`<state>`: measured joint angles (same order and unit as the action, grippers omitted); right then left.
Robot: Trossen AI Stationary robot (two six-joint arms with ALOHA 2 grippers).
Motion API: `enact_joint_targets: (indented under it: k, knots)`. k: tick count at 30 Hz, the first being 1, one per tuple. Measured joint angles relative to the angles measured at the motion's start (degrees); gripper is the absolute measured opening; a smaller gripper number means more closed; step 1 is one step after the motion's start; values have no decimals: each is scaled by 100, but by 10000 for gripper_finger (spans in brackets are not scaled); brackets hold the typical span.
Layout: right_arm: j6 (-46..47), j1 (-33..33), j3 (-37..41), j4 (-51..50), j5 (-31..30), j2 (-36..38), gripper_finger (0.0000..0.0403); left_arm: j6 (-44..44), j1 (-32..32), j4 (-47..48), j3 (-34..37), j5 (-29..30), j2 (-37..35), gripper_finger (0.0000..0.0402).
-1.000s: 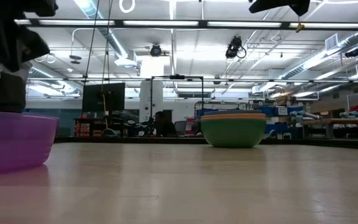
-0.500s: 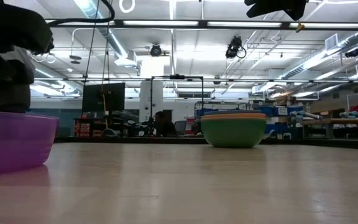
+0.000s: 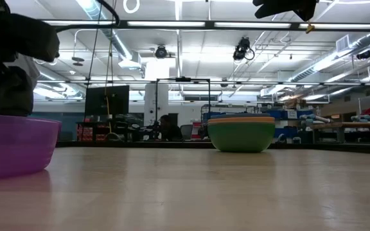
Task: Nest bowls inside each other
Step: Stack the purple bowl into the yellow bowl
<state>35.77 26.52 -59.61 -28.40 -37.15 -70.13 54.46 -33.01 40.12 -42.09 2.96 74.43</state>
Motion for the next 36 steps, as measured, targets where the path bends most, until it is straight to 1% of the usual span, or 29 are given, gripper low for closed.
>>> enact_joint_targets:
  k: [9, 13, 17, 22, 25, 29, 33, 36]
  knots:
    - [2, -4, 0, -7, 0, -2, 119, -6, 0, -322, 0, -57, 367, 143]
    - [4, -9, 0, -7, -9, -2, 119, -9, 0, -335, 0, -191, 370, 143]
    - [4, -17, 0, -9, -11, -2, 119, -45, 0, -150, -103, -367, 257, 143]
    - [7, -41, 0, -12, -13, -2, 119, -307, 142, -95, -436, -92, 197, 143]
    - [7, -50, 0, -15, -13, -3, 119, -327, 274, -264, -557, -69, 270, 143]
    - [8, -50, 0, -49, -11, -4, 119, 70, 384, -294, -555, -73, 453, 143]
    - [59, -50, 0, -112, 63, -4, 119, 208, 376, -341, -551, -219, 611, 143]
    - [68, -50, 0, -140, 83, -4, 119, 413, 380, -359, -551, -211, 666, 143]
